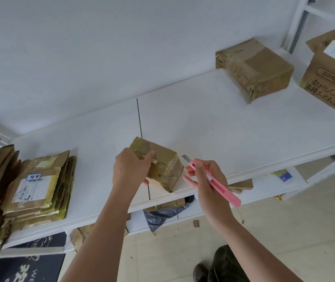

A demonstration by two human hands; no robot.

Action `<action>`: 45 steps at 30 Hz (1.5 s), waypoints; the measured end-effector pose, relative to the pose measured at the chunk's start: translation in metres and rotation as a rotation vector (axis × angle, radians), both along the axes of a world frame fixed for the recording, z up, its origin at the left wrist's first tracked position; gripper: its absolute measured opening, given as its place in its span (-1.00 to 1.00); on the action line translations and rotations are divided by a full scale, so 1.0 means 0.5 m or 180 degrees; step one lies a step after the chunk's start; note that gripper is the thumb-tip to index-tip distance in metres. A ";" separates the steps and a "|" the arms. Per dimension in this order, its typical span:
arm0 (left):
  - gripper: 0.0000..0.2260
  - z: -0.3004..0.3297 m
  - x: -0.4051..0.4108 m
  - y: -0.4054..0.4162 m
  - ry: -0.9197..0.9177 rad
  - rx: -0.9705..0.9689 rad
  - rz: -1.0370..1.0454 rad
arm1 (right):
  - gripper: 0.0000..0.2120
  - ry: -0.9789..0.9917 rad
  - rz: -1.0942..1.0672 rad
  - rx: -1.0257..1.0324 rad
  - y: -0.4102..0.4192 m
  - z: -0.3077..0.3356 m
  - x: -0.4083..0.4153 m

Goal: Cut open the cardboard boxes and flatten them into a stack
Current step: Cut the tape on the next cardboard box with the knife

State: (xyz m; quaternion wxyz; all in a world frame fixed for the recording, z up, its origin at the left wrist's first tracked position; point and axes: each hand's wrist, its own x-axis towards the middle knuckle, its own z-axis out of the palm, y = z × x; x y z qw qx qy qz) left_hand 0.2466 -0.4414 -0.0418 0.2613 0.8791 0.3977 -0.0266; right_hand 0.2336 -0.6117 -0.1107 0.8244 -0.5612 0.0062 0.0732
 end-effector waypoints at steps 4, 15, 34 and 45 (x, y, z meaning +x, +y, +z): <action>-0.39 -0.007 -0.010 0.006 0.0034 0.0851 -0.0392 | -0.87 -0.0003 -0.0001 0.0030 0.009 0.009 0.010; -0.36 -0.061 -0.035 -0.016 -0.0123 0.0348 -0.1047 | -0.90 -0.0210 -0.0446 -0.0211 -0.013 -0.002 0.046; -0.24 -0.092 -0.019 0.020 -0.0121 0.0428 -0.1644 | -0.89 -0.0247 -0.0102 -0.0154 0.023 0.009 0.113; -0.05 -0.123 -0.057 0.027 -0.0438 -0.0520 -0.1304 | -0.90 -0.0238 -0.0028 -0.0366 0.030 -0.008 0.107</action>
